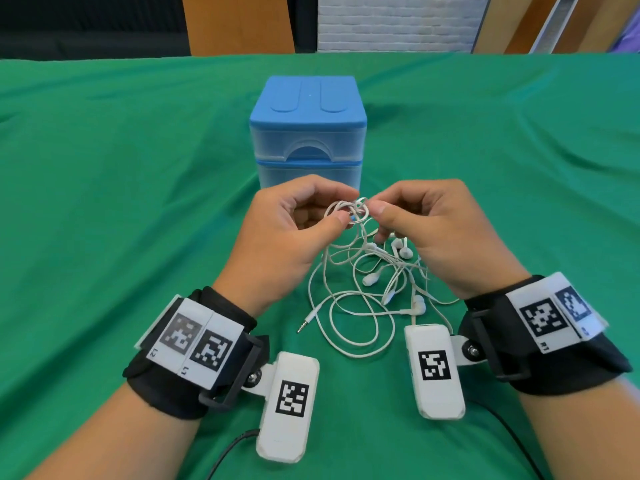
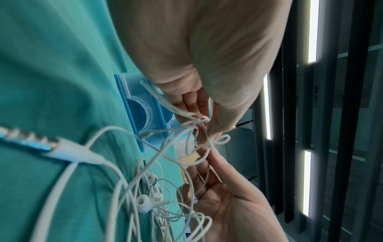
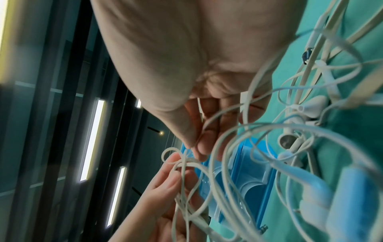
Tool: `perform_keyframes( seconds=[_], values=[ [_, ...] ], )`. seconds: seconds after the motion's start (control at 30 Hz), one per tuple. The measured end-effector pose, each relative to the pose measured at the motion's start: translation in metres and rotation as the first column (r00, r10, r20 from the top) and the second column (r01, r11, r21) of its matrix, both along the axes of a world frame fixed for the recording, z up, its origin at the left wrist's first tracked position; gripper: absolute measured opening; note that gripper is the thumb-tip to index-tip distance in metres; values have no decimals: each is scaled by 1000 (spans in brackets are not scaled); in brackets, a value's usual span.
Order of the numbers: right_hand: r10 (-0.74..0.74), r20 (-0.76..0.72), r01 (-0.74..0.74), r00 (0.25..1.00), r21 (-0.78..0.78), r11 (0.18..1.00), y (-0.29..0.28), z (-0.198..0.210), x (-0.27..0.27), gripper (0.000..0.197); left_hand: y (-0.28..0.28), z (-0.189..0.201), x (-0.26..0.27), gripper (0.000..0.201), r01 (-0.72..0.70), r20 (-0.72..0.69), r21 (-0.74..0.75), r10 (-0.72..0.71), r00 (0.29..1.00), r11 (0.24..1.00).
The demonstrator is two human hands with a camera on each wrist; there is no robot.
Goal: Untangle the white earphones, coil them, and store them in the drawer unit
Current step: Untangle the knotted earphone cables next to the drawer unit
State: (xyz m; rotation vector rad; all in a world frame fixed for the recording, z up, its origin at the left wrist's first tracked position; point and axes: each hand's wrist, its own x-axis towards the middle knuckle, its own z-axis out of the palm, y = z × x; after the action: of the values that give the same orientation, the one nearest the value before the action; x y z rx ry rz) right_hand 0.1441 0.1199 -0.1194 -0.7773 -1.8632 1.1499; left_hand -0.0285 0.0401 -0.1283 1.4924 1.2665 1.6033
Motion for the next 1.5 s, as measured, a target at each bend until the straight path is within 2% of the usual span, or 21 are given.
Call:
perform_keyframes(
  seconds=[0.17, 0.27, 0.4, 0.63, 0.8, 0.9, 1.03, 1.13, 1.27, 1.5],
  values=[
    [85, -93, -92, 992, -75, 993, -5, 4, -1, 13, 1, -1, -2, 15, -2, -33, 11, 2, 999, 1000],
    [136, -57, -138, 989, -42, 989, -8, 2, -4, 17, 1, 0, -2, 17, 10, -31, 4, -10, 999, 1000],
    [64, -78, -66, 995, -26, 997, -6, 2, -5, 11, 2, -1, -2, 26, 36, 17, -46, -35, 999, 998],
    [-120, -138, 111, 983, -66, 992, 4, 0, 0, 18, 2, -2, -2, 32, 159, 179, -104, -139, 974, 982],
    [-179, -82, 175, 980, -61, 983, 7, -2, 2, 22, 3, -3, -4, 31, 147, 241, -93, -121, 963, 985],
    [-138, -66, 138, 988, -4, 990, 7, 0, 4, 26, 3, -4, -4, 27, 85, 201, -94, -64, 977, 992],
    [-17, 2, 17, 1000, 142, 990, -3, 8, 5, 27, 3, -5, -5, 18, 83, 162, -89, -68, 984, 993],
    [35, 60, -44, 998, 151, 988, -6, 11, 4, 27, 3, -4, -4, 15, 78, 140, -79, -66, 988, 994],
    [130, 43, -135, 991, 129, 982, -6, 7, 1, 26, 4, -5, -3, 14, 85, 145, -71, -74, 987, 994],
    [160, 15, -160, 987, 92, 983, -7, 5, 0, 17, 2, -5, -1, 16, 109, 124, -92, -97, 988, 990]
  ],
)
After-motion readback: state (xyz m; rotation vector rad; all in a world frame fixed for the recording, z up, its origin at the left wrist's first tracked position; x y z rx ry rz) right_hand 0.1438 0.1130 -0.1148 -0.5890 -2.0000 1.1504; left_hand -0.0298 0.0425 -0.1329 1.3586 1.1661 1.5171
